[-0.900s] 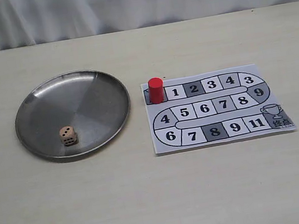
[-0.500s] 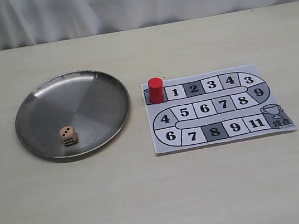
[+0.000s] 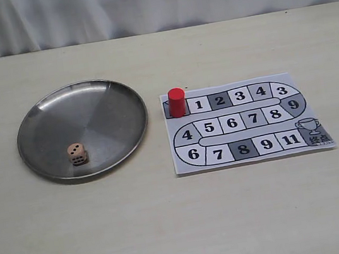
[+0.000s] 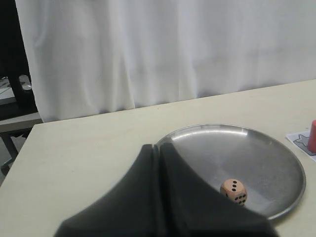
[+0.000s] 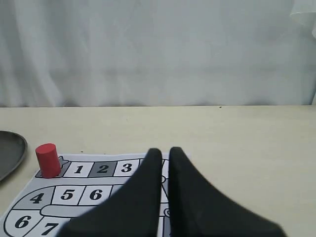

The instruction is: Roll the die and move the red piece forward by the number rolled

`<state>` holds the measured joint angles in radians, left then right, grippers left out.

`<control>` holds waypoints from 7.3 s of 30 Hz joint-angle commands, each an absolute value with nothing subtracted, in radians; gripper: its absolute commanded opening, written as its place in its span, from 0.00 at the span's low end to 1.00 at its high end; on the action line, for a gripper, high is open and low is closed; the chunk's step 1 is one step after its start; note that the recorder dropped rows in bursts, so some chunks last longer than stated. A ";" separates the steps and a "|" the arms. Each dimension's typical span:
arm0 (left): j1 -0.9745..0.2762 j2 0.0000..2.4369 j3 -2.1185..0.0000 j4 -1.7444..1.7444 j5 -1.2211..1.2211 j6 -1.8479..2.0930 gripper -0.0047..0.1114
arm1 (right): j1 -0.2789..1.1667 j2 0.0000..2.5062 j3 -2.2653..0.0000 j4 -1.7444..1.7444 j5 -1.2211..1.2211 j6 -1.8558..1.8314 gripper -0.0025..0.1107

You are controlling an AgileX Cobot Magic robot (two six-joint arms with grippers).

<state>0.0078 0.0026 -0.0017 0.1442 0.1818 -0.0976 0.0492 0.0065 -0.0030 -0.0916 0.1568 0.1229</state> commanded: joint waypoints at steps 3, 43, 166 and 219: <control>-0.001 0.000 0.000 0.144 0.174 -0.099 0.04 | 0.044 0.000 0.000 -0.036 0.102 0.128 0.06; -0.001 0.000 0.000 0.144 0.174 -0.099 0.04 | 0.205 1.218 -0.339 0.123 -0.061 0.128 0.06; -0.001 0.000 0.000 0.144 0.174 -0.099 0.04 | 0.326 1.616 -0.957 0.075 0.710 0.061 0.06; -0.001 0.000 0.000 0.144 0.174 -0.099 0.04 | 0.328 1.749 -0.774 0.165 0.448 -0.034 0.17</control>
